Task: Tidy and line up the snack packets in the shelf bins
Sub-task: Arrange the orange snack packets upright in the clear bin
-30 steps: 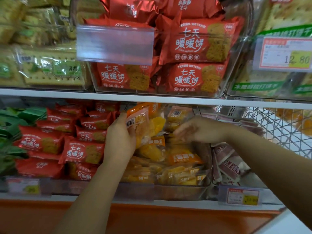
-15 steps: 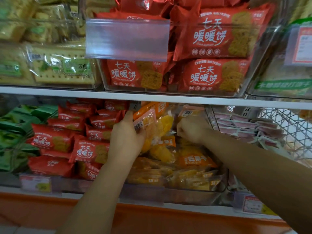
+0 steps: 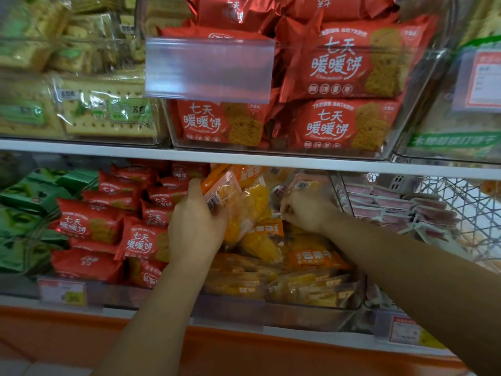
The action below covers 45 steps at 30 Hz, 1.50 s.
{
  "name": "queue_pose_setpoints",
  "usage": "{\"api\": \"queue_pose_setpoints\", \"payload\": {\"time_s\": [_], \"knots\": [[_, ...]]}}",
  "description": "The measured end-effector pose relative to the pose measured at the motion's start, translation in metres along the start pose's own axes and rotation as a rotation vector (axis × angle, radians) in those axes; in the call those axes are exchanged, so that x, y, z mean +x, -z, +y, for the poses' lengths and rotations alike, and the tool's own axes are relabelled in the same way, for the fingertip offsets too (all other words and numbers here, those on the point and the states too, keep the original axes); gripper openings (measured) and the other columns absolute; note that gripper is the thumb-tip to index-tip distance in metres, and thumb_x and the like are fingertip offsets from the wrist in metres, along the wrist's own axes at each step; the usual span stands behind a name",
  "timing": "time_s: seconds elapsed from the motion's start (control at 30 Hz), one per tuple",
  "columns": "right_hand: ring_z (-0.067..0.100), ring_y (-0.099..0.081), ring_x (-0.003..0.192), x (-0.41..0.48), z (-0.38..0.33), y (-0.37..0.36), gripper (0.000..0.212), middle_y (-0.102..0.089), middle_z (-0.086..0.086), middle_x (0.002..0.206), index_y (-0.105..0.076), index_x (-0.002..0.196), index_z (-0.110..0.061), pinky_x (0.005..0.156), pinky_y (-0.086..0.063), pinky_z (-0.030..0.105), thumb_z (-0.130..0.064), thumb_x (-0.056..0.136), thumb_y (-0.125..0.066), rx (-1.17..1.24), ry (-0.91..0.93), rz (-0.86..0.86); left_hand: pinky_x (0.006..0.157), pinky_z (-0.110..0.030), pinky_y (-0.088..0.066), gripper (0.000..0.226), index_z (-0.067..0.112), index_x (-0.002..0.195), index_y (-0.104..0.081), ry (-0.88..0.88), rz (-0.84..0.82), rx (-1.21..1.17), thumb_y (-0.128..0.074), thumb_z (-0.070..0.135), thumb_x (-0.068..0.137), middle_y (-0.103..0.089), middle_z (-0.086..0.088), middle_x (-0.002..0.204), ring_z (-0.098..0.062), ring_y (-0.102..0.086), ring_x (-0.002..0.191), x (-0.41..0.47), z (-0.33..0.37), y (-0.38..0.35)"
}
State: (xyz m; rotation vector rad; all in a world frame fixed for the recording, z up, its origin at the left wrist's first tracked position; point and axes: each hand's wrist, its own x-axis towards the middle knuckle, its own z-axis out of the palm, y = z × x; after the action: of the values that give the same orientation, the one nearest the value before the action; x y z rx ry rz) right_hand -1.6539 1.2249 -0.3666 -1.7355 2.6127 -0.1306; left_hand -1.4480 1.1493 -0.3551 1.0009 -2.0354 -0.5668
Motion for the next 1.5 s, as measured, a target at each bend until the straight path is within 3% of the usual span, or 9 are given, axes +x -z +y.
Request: {"api": "queue_pose_setpoints", "payload": {"time_s": [0.2, 0.3, 0.47, 0.57, 0.8, 0.93, 1.1, 1.37, 1.5], "knots": [[0.013, -0.056, 0.093, -0.014, 0.002, 0.003, 0.013, -0.065, -0.008, 0.092, -0.063, 0.082, -0.026, 0.077, -0.043, 0.028, -0.025, 0.089, -0.053, -0.063, 0.124, 0.135, 0.066, -0.031, -0.042, 0.043, 0.012, 0.125, -0.045, 0.040, -0.015, -0.016, -0.062, 0.018, 0.086, -0.063, -0.009, 0.104, -0.030, -0.062, 0.091, 0.003, -0.002, 0.000], [0.020, -0.041, 0.115, -0.035, 0.007, 0.008, 0.009, -0.056, -0.005, 0.115, -0.066, 0.085, -0.028, 0.088, -0.022, 0.029, -0.031, 0.087, -0.057, -0.139, 0.211, 0.291, 0.066, -0.031, -0.043, 0.043, 0.011, 0.124, -0.045, 0.038, -0.026, -0.028, -0.063, 0.018, 0.086, -0.063, -0.009, 0.104, -0.031, -0.062, 0.092, 0.005, -0.004, 0.000], [0.025, -0.029, 0.136, -0.024, 0.029, 0.019, 0.006, -0.049, -0.003, 0.135, -0.063, 0.085, -0.033, 0.111, -0.019, 0.041, -0.033, 0.088, -0.057, -0.053, 0.138, 0.082, 0.068, -0.033, -0.045, 0.045, 0.012, 0.126, -0.044, 0.028, -0.040, -0.042, -0.064, 0.015, 0.085, -0.063, -0.009, 0.104, -0.030, -0.062, 0.092, 0.002, -0.003, -0.001], [0.017, -0.048, 0.114, -0.020, 0.028, 0.017, 0.009, -0.055, -0.012, 0.112, -0.060, 0.087, -0.024, 0.100, -0.030, 0.031, -0.026, 0.092, -0.052, -0.047, 0.181, 0.044, 0.070, -0.035, -0.048, 0.047, 0.012, 0.128, -0.043, 0.034, -0.035, -0.043, -0.063, 0.016, 0.086, -0.063, -0.010, 0.106, -0.031, -0.062, 0.094, 0.002, -0.003, -0.001], [0.010, -0.046, 0.065, -0.046, 0.014, 0.014, 0.018, -0.049, -0.005, 0.073, -0.050, 0.111, -0.022, 0.065, -0.045, 0.033, -0.021, 0.096, -0.040, -0.054, 0.203, -0.047, 0.066, -0.031, -0.044, 0.044, 0.010, 0.126, -0.044, 0.046, -0.020, -0.061, -0.063, 0.015, 0.086, -0.064, -0.010, 0.101, -0.030, -0.063, 0.089, 0.004, -0.006, -0.002], [0.017, -0.049, 0.069, -0.035, 0.016, 0.025, 0.011, -0.053, -0.002, 0.075, -0.044, 0.091, -0.019, 0.059, -0.030, 0.031, -0.026, 0.098, -0.038, 0.038, 0.165, 0.052, 0.066, -0.033, -0.046, 0.043, 0.009, 0.123, -0.045, 0.061, -0.009, -0.094, -0.065, 0.016, 0.086, -0.064, -0.010, 0.101, -0.031, -0.063, 0.089, 0.007, -0.008, -0.002], [0.030, -0.060, 0.084, -0.011, 0.016, 0.025, 0.018, -0.063, 0.011, 0.092, -0.052, 0.104, -0.009, 0.069, -0.041, 0.032, -0.021, 0.097, -0.040, -0.112, 0.112, 0.187, 0.066, -0.028, -0.043, 0.040, 0.011, 0.121, -0.046, 0.060, -0.005, -0.124, -0.065, 0.015, 0.086, -0.064, -0.006, 0.101, -0.025, -0.063, 0.089, 0.008, -0.008, -0.002], [0.010, -0.043, 0.051, -0.089, -0.012, 0.025, 0.012, -0.041, -0.006, 0.059, -0.033, 0.090, -0.026, 0.049, -0.030, 0.023, -0.033, 0.100, -0.031, 0.131, 0.256, 0.085, 0.067, -0.027, -0.041, 0.043, 0.009, 0.123, -0.046, 0.047, -0.018, -0.109, -0.065, 0.014, 0.085, -0.065, -0.009, 0.104, -0.028, -0.063, 0.092, 0.010, -0.007, -0.003], [0.005, -0.053, 0.061, -0.110, -0.013, 0.035, 0.015, -0.052, -0.006, 0.061, -0.039, 0.085, -0.029, 0.051, -0.036, 0.020, -0.039, 0.093, -0.032, 0.471, 0.098, 0.407, 0.071, -0.030, -0.043, 0.043, 0.009, 0.124, -0.046, 0.056, -0.029, -0.104, -0.065, 0.016, 0.085, -0.064, -0.011, 0.107, -0.031, -0.062, 0.097, 0.008, -0.004, -0.004]]}}
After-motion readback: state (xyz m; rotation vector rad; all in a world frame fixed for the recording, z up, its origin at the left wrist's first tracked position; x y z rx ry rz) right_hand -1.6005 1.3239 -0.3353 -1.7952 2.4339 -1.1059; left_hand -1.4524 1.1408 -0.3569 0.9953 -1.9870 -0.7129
